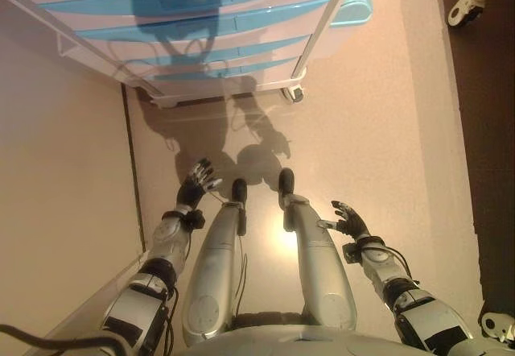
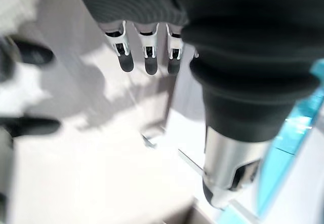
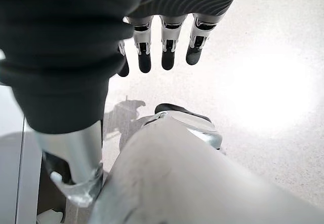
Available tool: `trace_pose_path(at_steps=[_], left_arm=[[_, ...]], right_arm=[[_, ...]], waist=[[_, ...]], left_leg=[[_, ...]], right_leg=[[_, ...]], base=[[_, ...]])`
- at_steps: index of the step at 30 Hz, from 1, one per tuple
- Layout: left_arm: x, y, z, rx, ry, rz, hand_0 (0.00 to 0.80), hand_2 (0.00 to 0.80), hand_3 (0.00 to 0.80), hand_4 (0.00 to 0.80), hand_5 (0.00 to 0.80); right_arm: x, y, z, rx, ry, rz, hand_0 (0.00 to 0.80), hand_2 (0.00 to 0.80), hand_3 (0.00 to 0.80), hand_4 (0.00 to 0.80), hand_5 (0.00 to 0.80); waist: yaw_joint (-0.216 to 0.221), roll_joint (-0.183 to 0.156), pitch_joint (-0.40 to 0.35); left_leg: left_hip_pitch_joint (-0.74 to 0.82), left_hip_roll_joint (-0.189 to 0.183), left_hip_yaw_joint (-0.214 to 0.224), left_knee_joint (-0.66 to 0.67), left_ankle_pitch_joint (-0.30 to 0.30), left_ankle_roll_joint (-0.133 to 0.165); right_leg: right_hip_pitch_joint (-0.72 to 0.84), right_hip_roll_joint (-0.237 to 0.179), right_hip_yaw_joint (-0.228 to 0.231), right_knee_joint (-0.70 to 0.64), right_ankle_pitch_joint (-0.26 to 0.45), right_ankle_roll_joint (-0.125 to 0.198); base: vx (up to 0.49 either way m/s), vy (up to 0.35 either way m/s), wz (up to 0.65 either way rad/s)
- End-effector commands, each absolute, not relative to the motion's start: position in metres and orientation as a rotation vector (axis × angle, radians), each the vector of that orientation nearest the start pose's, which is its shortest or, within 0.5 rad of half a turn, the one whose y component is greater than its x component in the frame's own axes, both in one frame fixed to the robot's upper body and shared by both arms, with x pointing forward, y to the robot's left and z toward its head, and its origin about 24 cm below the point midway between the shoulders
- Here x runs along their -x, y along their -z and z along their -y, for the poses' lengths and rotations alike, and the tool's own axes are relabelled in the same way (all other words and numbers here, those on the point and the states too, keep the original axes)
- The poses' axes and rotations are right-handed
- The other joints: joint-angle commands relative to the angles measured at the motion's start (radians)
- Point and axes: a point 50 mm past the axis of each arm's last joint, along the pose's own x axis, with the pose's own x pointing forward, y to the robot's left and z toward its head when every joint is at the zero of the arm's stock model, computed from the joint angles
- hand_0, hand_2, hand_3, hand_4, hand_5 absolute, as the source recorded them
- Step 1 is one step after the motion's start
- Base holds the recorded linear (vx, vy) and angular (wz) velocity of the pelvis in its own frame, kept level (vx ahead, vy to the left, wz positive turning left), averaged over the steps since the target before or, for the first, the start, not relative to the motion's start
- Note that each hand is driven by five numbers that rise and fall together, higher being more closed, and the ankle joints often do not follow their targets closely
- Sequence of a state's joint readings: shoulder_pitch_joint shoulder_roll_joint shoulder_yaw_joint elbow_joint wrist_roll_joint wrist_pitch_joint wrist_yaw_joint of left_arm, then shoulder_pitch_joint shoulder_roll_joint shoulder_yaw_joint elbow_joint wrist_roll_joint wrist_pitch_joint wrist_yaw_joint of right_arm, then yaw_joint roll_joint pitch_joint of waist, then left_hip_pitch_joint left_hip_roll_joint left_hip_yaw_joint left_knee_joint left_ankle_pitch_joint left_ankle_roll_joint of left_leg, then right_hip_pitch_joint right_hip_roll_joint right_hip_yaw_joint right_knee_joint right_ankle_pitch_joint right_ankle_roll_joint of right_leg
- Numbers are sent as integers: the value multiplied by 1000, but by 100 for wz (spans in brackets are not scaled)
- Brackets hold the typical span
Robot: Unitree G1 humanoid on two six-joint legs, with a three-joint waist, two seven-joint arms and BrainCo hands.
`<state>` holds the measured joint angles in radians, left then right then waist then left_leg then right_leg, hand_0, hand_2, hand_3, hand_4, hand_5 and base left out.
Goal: Open the drawer and pick up the medicine
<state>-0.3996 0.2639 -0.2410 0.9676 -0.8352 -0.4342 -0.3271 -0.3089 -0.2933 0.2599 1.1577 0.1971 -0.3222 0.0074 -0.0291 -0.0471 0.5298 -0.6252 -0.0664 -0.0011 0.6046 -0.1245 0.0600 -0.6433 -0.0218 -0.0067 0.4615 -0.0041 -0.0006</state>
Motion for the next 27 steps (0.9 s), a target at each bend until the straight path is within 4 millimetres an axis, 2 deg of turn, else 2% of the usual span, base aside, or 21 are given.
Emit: trace_pose_path(at_steps=[1,6,14,22,27], left_arm=[[-302,1,-192,540,161,23,0,0,0,0,0],[-318,-32,-195,691,272,191,0,0,0,0,0],[-339,-88,-200,763,428,406,0,0,0,0,0],[-358,-169,-207,778,544,626,0,0,0,0,0],[-359,-204,-203,816,649,741,0,0,0,0,0]], right_arm=[[-218,97,235,299,-38,-622,0,0,0,0,0],[-216,96,236,318,-59,-624,0,0,0,0,0],[-219,94,234,314,-78,-617,0,0,0,0,0],[-216,97,225,309,-114,-620,0,0,0,0,0],[-213,100,222,300,-119,-621,0,0,0,0,0]], waist=[[-10,12,-32],[-25,2,-22],[-37,-14,-13],[-51,-36,-10],[-54,-42,-10]], left_leg=[[28,-25,73,-94,8,42],[20,-17,81,-83,0,47],[30,-15,89,-91,-10,47],[42,-13,94,-126,-10,48],[52,-16,91,-150,-9,47]], right_leg=[[-8,76,-6,106,-52,-24],[-16,84,8,110,-45,-20],[3,89,22,75,-30,-10],[30,94,38,-3,-1,-2],[45,95,41,-38,4,-2]], base=[[7,42,-13],[18,36,-14],[25,-1,-3],[53,-30,-4],[32,-46,1]])
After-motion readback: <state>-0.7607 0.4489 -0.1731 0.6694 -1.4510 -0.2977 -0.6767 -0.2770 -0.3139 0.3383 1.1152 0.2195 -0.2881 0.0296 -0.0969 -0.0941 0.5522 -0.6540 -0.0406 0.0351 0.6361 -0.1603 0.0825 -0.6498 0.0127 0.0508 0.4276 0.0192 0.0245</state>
